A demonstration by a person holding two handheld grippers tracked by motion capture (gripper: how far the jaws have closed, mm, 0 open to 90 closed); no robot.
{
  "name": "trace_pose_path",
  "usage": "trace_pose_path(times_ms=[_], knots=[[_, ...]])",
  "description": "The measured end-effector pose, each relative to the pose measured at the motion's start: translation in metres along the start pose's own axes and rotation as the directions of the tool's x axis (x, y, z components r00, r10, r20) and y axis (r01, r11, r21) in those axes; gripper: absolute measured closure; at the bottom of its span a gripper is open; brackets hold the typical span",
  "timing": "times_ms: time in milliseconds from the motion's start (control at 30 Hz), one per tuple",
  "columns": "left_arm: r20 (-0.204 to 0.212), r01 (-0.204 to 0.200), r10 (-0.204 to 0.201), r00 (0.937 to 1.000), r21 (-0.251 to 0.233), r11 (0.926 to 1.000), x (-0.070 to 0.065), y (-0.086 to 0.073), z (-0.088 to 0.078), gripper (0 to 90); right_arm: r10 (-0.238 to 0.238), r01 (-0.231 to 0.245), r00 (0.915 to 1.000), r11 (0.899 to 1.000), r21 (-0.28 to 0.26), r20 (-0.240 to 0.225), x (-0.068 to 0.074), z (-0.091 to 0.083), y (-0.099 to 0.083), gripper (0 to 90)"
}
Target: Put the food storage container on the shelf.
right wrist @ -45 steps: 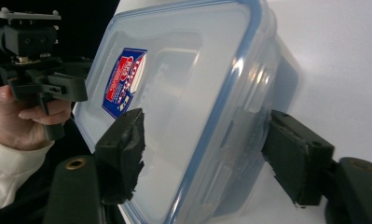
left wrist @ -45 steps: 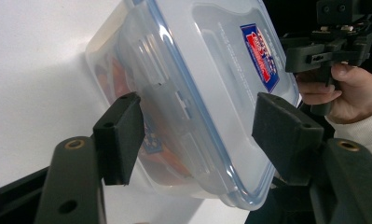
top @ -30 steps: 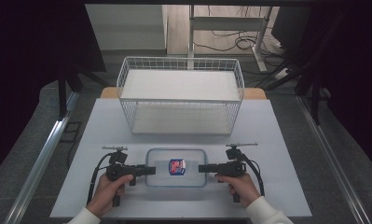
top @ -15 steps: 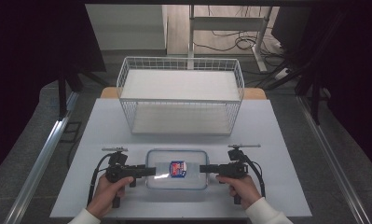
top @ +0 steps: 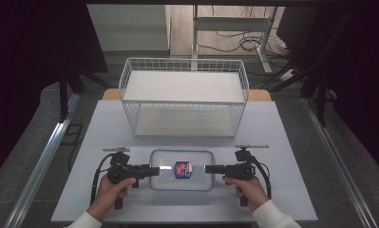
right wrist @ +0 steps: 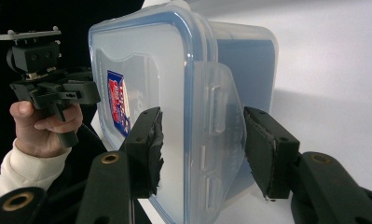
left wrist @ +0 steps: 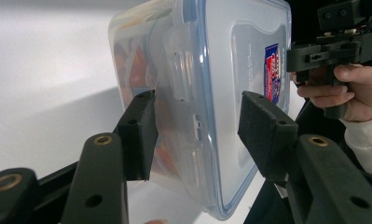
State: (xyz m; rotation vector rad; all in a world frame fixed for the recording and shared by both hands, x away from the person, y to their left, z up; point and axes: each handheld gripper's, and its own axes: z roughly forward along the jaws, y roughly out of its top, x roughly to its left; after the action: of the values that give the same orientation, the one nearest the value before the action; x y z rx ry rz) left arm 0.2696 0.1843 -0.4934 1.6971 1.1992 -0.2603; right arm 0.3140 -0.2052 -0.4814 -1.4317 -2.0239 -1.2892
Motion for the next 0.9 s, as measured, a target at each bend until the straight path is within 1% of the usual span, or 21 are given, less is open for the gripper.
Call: trace_pose_path(times_ms=[200,333,467,533,600,800,900], knots=[[-0.003,0.001,-0.001,1.0,-0.004,1.0,0.002,0.004,0.001,48.3,-0.018,0.018,0.9998,1.0,-0.004,0.012,0.003,-0.001,0.005,48.7],[-0.005,0.001,-0.001,1.0,-0.011,0.9999,0.004,0.01,0.003,48.3,-0.04,0.04,0.9989,0.999,-0.012,0.024,0.004,0.0,0.013,48.7],[-0.001,-0.009,0.009,1.0,-0.014,0.9999,0.007,0.02,0.005,48.4,-0.053,0.054,0.9981,0.998,-0.024,0.03,0.004,-0.001,0.021,48.7],[0.003,-0.008,0.008,1.0,-0.015,0.9999,0.008,0.024,0.007,48.4,-0.06,0.061,0.9975,0.998,-0.031,0.037,0.004,-0.002,0.025,48.7],[0.004,-0.009,0.009,0.9999,-0.015,0.9999,0.01,0.028,0.009,48.5,-0.058,0.059,0.9976,0.998,-0.033,0.038,0.003,-0.003,0.028,48.8],[0.003,-0.022,0.022,0.9997,-0.023,0.9995,0.014,0.043,0.013,48.4,-0.071,0.074,0.9963,0.996,-0.044,0.049,0.001,-0.003,0.041,48.8],[0.005,-0.02,0.021,0.9998,-0.026,0.9994,0.021,0.05,0.016,48.4,-0.084,0.086,0.9951,0.995,-0.05,0.052,-0.001,-0.001,0.049,48.7]])
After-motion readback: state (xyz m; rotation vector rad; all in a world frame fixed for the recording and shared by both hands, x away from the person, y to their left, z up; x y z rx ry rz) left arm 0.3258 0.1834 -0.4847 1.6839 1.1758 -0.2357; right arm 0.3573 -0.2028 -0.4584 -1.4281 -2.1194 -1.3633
